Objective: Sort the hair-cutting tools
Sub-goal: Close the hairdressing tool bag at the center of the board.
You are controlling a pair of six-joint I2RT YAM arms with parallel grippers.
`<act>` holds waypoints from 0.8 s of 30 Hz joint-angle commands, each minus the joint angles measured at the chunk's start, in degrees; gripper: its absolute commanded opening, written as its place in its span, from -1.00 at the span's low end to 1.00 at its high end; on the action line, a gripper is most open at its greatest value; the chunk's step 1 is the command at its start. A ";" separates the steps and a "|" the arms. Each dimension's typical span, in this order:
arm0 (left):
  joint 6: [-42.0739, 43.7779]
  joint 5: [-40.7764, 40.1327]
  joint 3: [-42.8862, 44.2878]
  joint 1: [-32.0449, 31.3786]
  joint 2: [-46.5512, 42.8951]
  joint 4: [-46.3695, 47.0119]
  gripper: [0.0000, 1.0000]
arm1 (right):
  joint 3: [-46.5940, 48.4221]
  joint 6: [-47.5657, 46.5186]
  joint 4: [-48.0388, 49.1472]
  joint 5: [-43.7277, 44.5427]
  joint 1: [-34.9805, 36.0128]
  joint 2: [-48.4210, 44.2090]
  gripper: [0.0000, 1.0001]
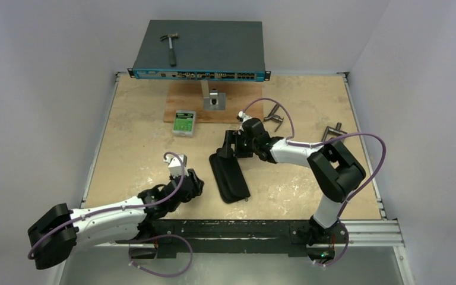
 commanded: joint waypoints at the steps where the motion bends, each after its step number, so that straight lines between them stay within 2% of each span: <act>1: 3.23 7.55 0.44 3.29 5.56 11.71 -0.18 | 1.77 -2.78 -2.51 2.49 0.30 2.22 0.47; 4: 4.21 9.96 2.31 4.90 10.05 13.74 -0.18 | -0.23 -1.63 -2.39 4.75 0.34 0.80 0.46; 13: 5.68 13.13 5.10 6.90 16.82 17.52 -0.18 | -10.71 0.34 -1.64 8.95 0.07 -12.37 0.55; 20: 6.83 15.32 6.11 8.39 20.16 19.97 -0.18 | -12.80 -0.29 4.87 -1.41 0.06 -9.28 0.40; 24: 9.38 19.41 8.19 10.34 24.54 23.45 -0.22 | -12.84 0.08 5.32 -3.56 0.13 -8.04 0.29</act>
